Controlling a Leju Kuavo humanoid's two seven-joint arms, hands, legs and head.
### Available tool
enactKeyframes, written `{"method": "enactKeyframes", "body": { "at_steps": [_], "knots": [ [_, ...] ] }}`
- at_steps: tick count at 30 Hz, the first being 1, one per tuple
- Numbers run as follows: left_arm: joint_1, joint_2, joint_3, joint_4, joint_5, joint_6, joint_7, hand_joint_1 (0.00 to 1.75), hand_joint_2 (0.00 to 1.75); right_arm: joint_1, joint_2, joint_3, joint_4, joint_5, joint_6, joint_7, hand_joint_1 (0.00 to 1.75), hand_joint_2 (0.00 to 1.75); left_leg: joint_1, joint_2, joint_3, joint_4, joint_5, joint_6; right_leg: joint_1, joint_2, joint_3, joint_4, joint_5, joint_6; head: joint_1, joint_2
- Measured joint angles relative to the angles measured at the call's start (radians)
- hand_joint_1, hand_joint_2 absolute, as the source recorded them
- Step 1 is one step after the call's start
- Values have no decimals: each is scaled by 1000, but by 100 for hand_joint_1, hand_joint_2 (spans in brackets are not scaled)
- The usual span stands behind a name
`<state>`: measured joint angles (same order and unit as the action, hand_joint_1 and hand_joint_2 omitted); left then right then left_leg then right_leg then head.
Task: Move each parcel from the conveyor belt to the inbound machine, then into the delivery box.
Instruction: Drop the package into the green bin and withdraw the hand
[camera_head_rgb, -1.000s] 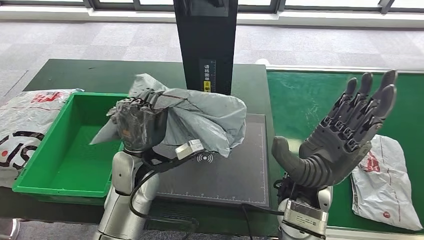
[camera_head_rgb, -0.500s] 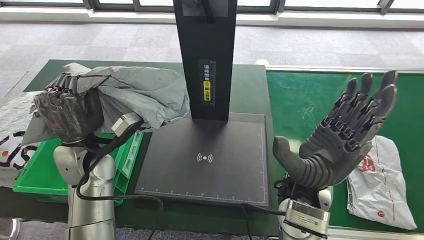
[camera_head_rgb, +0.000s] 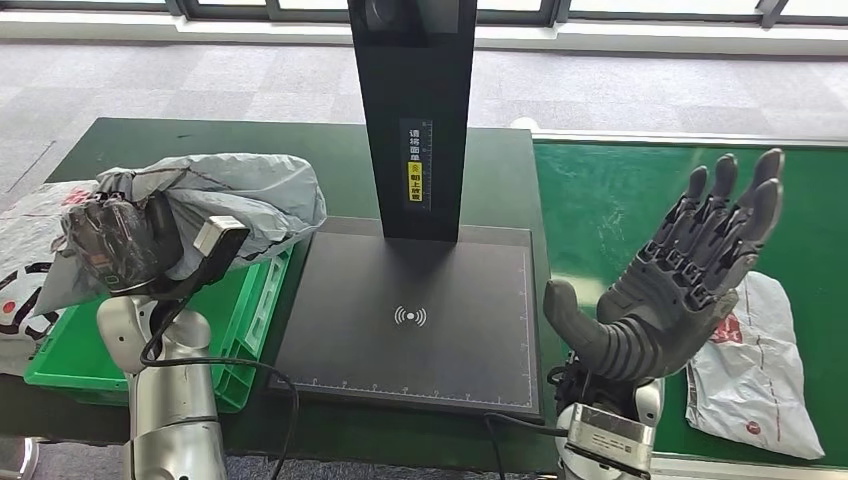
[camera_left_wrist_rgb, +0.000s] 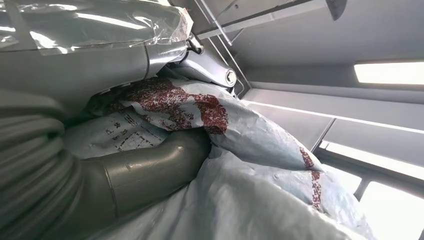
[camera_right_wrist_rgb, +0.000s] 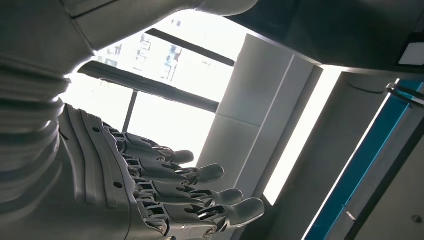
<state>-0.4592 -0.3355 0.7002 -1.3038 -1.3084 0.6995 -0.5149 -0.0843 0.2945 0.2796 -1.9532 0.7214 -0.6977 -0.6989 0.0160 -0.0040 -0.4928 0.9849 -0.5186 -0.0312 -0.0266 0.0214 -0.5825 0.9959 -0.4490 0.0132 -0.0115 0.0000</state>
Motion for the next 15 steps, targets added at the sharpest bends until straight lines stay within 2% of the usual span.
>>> {"method": "enactKeyframes", "body": {
  "at_steps": [6,11,15],
  "knots": [
    [-18,0,36,37,-35,0,-2,175,175,0,0,0,0,1,0,0,0,175,0,0,0,0,0,0,0,0,0,0,0,0,0,0],
    [-58,0,131,108,-94,0,-2,175,175,3,0,0,0,7,0,0,0,175,0,0,0,0,0,0,0,0,0,0,0,0,0,0],
    [-85,8,209,162,-107,0,21,0,175,14,-2,0,0,9,0,-1,0,175,0,0,0,0,0,0,0,0,0,0,0,0,0,0]
  ]
}}
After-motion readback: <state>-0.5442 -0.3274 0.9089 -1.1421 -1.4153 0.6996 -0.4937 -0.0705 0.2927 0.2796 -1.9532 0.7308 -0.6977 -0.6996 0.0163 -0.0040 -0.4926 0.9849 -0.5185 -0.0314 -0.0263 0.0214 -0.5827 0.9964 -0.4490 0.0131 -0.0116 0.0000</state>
